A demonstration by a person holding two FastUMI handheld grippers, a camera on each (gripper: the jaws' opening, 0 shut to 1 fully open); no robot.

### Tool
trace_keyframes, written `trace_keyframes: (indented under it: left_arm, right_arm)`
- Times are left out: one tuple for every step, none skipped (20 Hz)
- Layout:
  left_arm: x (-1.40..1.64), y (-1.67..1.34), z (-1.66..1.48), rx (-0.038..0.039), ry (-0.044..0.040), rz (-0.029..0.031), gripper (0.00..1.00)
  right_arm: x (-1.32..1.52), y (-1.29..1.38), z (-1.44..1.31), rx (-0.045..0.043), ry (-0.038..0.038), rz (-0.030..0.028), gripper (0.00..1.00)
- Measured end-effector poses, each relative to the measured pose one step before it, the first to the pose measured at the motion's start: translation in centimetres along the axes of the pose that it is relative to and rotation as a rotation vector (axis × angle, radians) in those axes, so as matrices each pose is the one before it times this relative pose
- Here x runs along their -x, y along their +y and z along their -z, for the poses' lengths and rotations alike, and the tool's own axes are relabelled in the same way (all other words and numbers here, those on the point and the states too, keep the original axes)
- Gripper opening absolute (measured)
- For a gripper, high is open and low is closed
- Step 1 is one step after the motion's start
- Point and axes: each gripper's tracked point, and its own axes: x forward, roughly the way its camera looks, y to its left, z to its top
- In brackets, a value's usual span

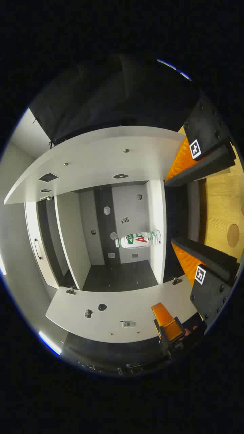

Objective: Grasp the bottle in the cabinet with the left hand and place it on the coaster, then close the right door with the right hand and the left door with the left hand.

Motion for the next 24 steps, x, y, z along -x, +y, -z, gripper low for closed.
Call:
trace_keyframes:
  left_arm:
    - [-0.073,-0.146,0.049,-0.00098,0.00207,0.00311,0.95]
    - [-0.053,-0.102,0.011,-0.0006,0.00031,0.00237,0.95]
    - [-0.063,-0.192,-0.028,0.00105,-0.00115,0.00337,0.95]
    - [0.029,-0.147,-0.051,0.00095,-0.00172,0.00349,0.92]
    - [-0.107,-0.124,-0.055,0.00015,-0.00203,0.00315,0.95]
    - [-0.028,-0.143,0.002,-0.00058,-0.00075,0.00299,0.95]
    - [0.024,-0.11,0.012,-0.0004,0.00028,0.00222,0.95]
    - [0.014,-0.091,-0.009,0.0001,-0.00022,0.00141,0.95]
    - [-0.061,-0.046,-0.03,0.00038,-0.00028,0.00123,0.95]
    - [-0.004,0.005,-0.012,0.0001,-0.0008,-0.00002,0.95]
    - [-0.035,-0.011,-0.08,-0.0008,-0.00117,-0.00079,0.95]
    - [0.064,0.031,-0.024,-0.001,-0.00209,-0.00181,0.95]
    - [-0.018,0.023,-0.113,-0.00044,-0.00197,-0.00013,0.95]
    - [0.021,0.022,-0.077,-0.00091,-0.00284,0.00003,0.95]
    - [-0.017,-0.015,-0.103,-0.00142,-0.00209,0.00012,0.95]
    - [0.051,0.031,0.002,-0.00009,-0.00099,0.00071,0.95]
    - [0.002,-0.001,0.024,0.00114,0.00045,0.00162,0.92]
    - [0.009,-0.067,0.05,0.00138,0.00186,0.00093,0.92]
    - [-0.028,0.059,0.052,0.0014,0.00203,-0.00033,0.92]
    - [0.07,0.036,0.043,0.00105,0.00198,-0.00054,0.92]
    - [0.042,0.002,0.05,0.00022,0.00167,-0.00055,0.92]
    - [-0.012,0.068,0.103,-0.00003,0.00282,-0.00124,0.95]
    - [0.009,0.014,-0.053,0.00017,-0.00014,0.00037,0.95]
    - [0.074,-0.048,-0.063,0.00044,-0.00041,0.00069,0.95]
  right_arm:
    - [-0.025,-0.052,-0.023,-0.00148,-0.00131,0.00195,0.98]
    - [0.055,-0.116,-0.021,-0.00095,-0.00083,0.00166,0.98]
    - [-0.047,-0.117,0.001,-0.00108,-0.00006,0.00082,0.98]
    - [-0.024,0.011,0.01,-0.00087,0.00091,-0.00039,0.99]
    - [0.022,-0.05,-0.012,0.00012,-0.00007,-0.00054,0.98]
    - [0.016,-0.015,-0.015,0.00002,-0.00108,-0.00056,0.98]
    - [-0.055,-0.018,-0.08,0.0002,-0.00063,-0.00076,0.98]
    - [0.007,0.023,0.023,-0.00014,0.00049,-0.00057,0.99]
    - [-0.04,0.004,0.026,-0.00043,0.0015,-0.00155,0.98]
    - [-0.001,0.077,0.062,-0.00098,0.00184,-0.0024,0.98]
    - [0.039,0.013,0.051,-0.00154,0.00123,-0.00126,0.98]
    - [-0.09,0.02,-0.008,-0.00092,0.00246,-0.00126,0.98]
    - [-0.014,0.01,0.056,-0.00056,0.00261,-0.00108,0.99]
    - [0.023,-0.003,0.007,-0.00066,0.00102,-0.00073,0.99]
    - [-0.008,-0.003,-0.032,-0.00038,-0.00022,0.00032,0.99]
    - [0.018,-0.03,-0.016,-0.00008,-0.00061,0.00134,0.98]
    - [0.033,-0.038,-0.015,0.00025,-0.00018,0.00098,0.98]
    - [-0.032,0.037,0.03,-0.00018,-0.0001,0.00008,0.98]
    - [-0.036,-0.011,-0.034,-0.00011,0.00011,-0.00043,0.98]
    - [0.045,0.034,0.019,-0.0008,-0.00067,0.00005,0.98]
    - [0.08,0.02,0.057,-0.00092,-0.00062,-0.00112,0.98]
    - [0.029,0.024,-0.029,-0.00215,-0.00116,-0.00158,0.98]
    - [0.07,-0.01,-0.05,-0.00321,-0.00121,-0.00174,0.98]
    - [0.073,0.022,0.037,-0.00443,0.00174,-0.00256,0.98]
